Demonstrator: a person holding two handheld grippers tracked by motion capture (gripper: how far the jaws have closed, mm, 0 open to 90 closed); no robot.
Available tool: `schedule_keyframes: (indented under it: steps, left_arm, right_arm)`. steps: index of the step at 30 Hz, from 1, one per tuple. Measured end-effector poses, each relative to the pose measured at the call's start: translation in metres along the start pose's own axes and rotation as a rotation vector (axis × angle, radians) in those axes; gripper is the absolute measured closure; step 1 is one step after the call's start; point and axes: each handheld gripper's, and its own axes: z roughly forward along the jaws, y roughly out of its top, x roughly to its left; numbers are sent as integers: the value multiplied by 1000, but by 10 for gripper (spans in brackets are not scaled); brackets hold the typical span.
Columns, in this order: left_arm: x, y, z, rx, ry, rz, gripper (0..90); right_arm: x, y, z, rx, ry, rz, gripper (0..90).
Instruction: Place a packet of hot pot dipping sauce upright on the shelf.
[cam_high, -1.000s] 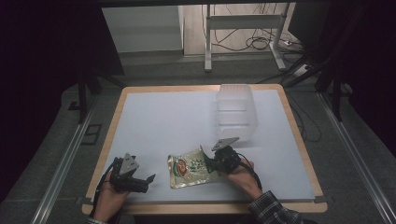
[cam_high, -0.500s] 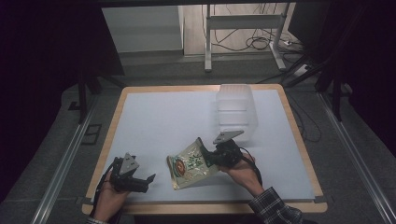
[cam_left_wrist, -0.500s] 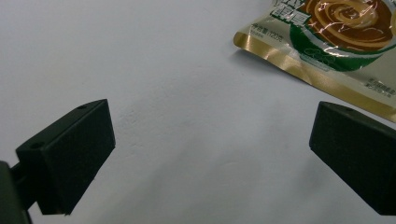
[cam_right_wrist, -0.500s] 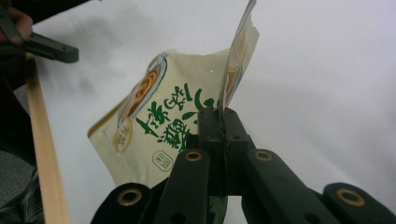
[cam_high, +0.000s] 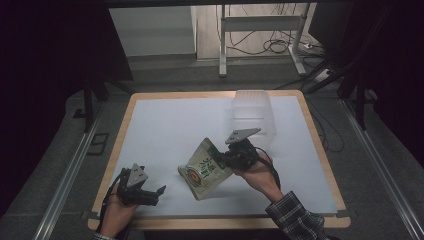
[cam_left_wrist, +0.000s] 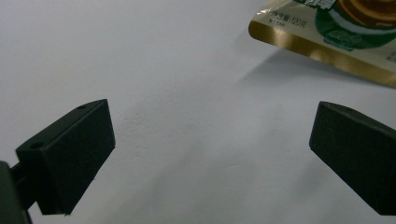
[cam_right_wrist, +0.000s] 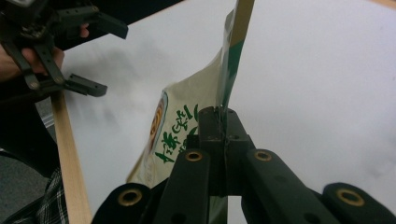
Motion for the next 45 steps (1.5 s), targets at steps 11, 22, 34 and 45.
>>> schedule_keyframes:
  steps: [11,22,34,45]
  left_arm:
    - [1,0,-1,-7,1,-2,1]
    - [2,0,-1,-10,0,-6,1]
    - [2,0,-1,-10,2,-5,1]
    - [3,0,-3,-20,6,-13,1]
  right_arm:
    - [15,31,-12,-21,-16,-89,893]
    - [5,50,-22,-25,-96,-142,893]
    - [-7,75,-33,-23,-138,-197,893]
    - [-19,99,-39,-29,-151,-235,893]
